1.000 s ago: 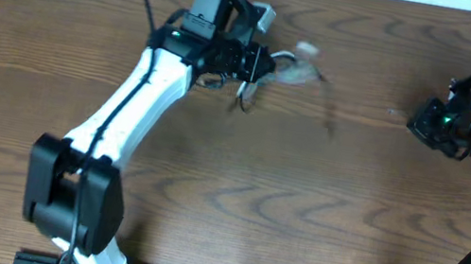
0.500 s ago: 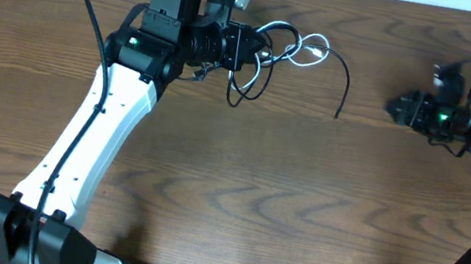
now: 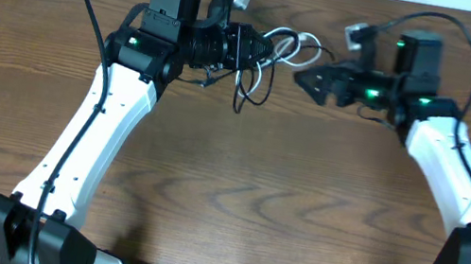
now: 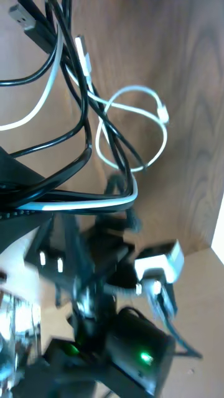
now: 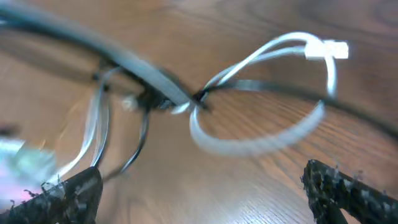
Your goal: Untangle cables
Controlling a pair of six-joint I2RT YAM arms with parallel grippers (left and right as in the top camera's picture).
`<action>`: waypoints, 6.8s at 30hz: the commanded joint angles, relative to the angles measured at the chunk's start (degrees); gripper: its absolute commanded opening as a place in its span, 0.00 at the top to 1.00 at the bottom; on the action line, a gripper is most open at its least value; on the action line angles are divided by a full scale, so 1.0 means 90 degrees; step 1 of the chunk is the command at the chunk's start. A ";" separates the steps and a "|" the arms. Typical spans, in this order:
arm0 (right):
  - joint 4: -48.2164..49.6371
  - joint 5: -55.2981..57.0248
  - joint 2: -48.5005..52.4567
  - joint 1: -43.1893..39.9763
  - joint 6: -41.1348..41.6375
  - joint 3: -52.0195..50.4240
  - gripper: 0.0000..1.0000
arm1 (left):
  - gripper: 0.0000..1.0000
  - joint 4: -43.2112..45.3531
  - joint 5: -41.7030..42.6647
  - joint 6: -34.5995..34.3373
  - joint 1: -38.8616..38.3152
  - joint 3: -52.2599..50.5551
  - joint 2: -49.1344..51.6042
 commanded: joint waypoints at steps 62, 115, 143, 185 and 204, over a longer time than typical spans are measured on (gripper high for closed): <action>-0.2288 0.1071 0.1168 -0.1484 -0.1294 0.0041 0.57 | 0.93 -0.1887 0.0495 0.1103 0.1950 -0.0010 -0.0631; -0.2152 0.1190 0.0148 -0.1236 -0.0690 0.0041 0.31 | 0.92 -0.2198 -0.3463 0.0418 -0.1112 0.0138 0.2526; -0.0695 0.0311 0.0192 0.0406 0.0440 0.0041 0.29 | 0.92 -0.0423 -0.3393 0.0415 -0.1139 0.0733 -0.1311; -0.0556 0.2271 0.2589 0.1457 0.2244 0.0041 0.32 | 0.93 0.1807 -0.3402 0.0250 0.0568 0.0733 -0.3041; -0.0806 0.2302 0.2589 0.1146 0.1897 0.0041 0.27 | 0.92 0.0520 -0.2703 0.0787 0.2356 0.0733 -0.2849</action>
